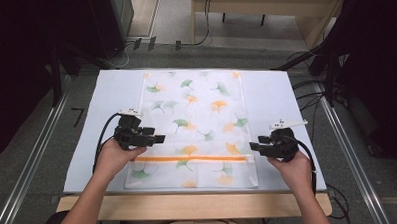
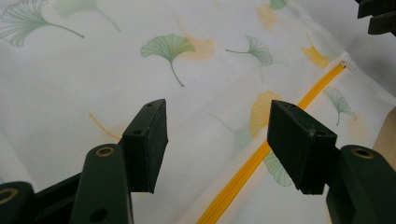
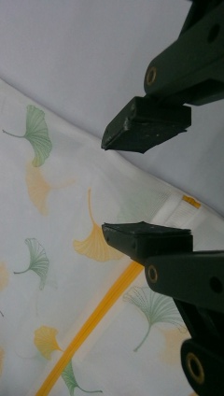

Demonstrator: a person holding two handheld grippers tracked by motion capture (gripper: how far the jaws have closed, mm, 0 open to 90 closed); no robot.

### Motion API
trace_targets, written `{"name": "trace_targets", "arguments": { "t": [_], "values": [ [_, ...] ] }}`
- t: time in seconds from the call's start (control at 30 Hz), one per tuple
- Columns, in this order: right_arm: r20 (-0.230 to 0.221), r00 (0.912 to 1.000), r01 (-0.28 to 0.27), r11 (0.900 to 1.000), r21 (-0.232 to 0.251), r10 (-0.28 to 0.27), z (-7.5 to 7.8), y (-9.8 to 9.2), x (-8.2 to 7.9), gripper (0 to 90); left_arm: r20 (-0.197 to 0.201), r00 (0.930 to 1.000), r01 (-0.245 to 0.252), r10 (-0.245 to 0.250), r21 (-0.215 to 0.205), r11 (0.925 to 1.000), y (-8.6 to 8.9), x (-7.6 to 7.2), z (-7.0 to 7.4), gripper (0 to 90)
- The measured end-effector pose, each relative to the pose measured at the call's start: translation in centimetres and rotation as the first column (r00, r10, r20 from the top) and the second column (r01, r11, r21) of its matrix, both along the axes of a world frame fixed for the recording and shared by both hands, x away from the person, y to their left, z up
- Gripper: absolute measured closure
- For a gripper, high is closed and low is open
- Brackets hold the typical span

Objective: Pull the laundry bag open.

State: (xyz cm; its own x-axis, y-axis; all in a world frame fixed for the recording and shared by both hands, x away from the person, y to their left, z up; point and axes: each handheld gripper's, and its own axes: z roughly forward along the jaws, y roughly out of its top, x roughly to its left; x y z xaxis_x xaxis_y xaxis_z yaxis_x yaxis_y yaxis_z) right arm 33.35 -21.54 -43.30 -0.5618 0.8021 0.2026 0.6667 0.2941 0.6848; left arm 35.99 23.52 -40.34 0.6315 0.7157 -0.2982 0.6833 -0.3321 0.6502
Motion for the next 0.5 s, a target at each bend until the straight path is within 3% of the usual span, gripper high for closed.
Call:
{"name": "trace_targets", "arguments": {
  "t": [0.27,0.5],
  "values": [
    [-0.003,0.9998,-0.018,1.0,-0.011,0.018,-0.3,-0.2,-1.2,54.0,0.029,0.9986,0.044,-0.045,0.02,0.9988,-1.2,0.1,0.0,39.0],
    [-0.04,0.9992,-0.006,1.0,-0.031,0.005,-0.9,-0.6,-1.8,56.5,0.043,0.9966,0.07,-0.071,0.025,0.9972,-2.3,0.5,0.1,39.0]
  ]
}}
